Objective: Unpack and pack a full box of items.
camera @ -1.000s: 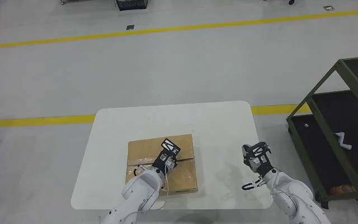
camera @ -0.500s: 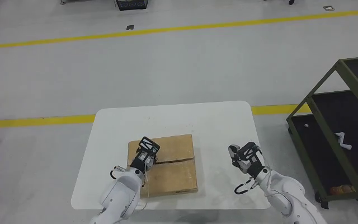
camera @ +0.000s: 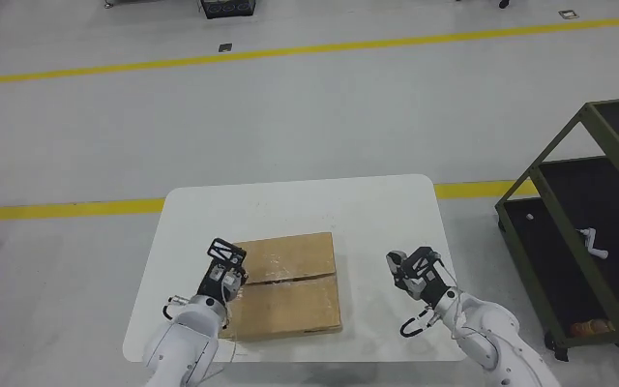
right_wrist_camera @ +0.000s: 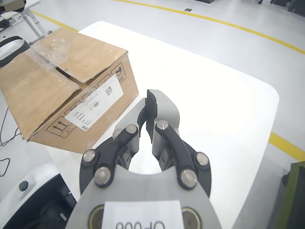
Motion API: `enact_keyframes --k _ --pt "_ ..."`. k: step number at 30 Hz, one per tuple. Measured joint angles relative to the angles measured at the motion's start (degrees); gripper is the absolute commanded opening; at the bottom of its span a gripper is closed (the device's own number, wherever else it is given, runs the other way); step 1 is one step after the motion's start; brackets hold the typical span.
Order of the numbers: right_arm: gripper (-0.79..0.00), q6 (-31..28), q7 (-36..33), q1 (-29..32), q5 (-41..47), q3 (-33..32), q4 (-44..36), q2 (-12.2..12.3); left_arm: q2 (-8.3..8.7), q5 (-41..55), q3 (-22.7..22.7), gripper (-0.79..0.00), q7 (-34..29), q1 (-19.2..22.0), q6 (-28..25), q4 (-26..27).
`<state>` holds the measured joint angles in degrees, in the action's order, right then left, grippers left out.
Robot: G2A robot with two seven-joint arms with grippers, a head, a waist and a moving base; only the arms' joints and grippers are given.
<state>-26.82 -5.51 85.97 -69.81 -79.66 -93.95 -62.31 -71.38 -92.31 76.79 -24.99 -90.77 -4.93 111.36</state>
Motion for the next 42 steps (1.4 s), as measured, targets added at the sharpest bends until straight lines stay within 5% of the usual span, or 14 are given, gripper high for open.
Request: enact_keyframes --k 9,24,35,42 --pt "-0.785 0.37 0.12 0.51 0.39 -0.89 1.16 0.09 -1.71 15.43 -4.1 0.0 -1.85 3.55 6.34 -7.45" --pt "-0.785 0.92 0.13 0.71 0.77 -1.57 1.8 0.13 -2.44 13.43 -8.06 0.0 -2.9 9.04 5.54 -13.77" --pt "-0.785 1.47 -0.12 0.31 0.77 -1.3 1.93 0.04 -2.86 21.93 -7.01 0.0 -2.73 9.9 4.67 -15.68" --pt "-0.785 1.65 -0.47 -0.02 0.64 -1.11 1.91 -0.01 -2.76 19.3 -7.46 0.0 -2.27 10.77 3.81 -17.03"
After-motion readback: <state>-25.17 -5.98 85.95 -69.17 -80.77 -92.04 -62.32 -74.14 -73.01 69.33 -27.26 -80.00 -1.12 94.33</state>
